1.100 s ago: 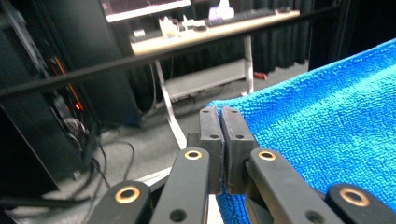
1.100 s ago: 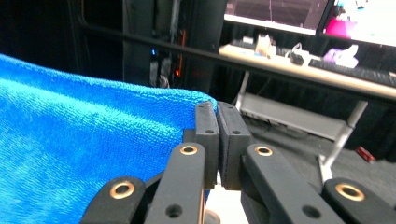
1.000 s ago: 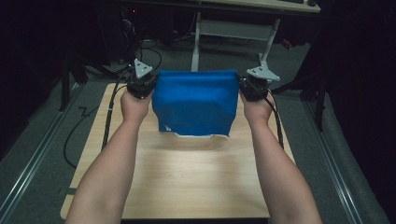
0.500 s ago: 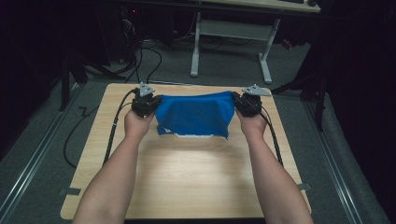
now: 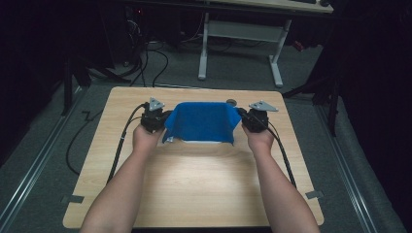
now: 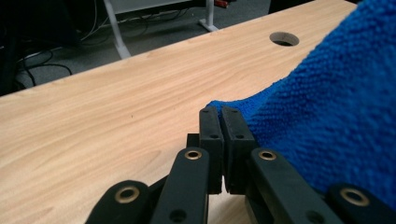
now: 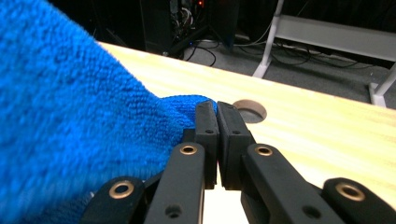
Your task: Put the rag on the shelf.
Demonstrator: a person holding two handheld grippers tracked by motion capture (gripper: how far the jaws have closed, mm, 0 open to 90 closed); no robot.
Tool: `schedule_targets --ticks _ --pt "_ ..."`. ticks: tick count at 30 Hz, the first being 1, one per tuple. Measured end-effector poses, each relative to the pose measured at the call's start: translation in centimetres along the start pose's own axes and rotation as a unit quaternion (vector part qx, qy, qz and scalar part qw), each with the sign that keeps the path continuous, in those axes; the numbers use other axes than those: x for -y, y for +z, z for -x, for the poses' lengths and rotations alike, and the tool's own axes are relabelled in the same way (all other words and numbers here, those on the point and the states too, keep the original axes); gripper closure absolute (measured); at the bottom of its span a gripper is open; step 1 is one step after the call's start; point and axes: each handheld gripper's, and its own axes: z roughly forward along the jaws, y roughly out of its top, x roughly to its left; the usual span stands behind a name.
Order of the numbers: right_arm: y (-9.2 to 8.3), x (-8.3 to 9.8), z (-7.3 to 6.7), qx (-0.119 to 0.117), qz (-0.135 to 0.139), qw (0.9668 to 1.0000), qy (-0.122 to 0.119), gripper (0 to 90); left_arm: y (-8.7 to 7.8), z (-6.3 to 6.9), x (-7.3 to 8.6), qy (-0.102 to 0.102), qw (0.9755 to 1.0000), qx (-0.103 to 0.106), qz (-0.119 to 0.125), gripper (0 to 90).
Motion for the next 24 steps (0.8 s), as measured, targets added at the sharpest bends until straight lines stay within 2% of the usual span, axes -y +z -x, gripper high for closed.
schedule_targets --ticks 10,14,19,24 --pt "0.7 1.3 -0.5 -0.006 -0.02 0.9998 -0.008 88.4 -0.3 0.3 1.7 -0.009 0.9999 0.006 -0.006 88.2" --pt "0.8 2.4 -0.7 -0.006 -0.028 0.9996 0.001 88.4 -0.2 0.3 2.4 -0.011 0.9998 0.007 -0.016 88.1" --pt "0.9 3.0 -0.9 -0.004 -0.039 0.9992 -0.004 88.3 -0.1 0.5 3.0 -0.007 0.9997 0.008 -0.024 88.0" --pt "0.8 3.6 -0.9 0.0 -0.036 0.9993 -0.002 88.2 -0.2 0.5 3.4 -0.014 0.9997 0.008 -0.02 87.5"
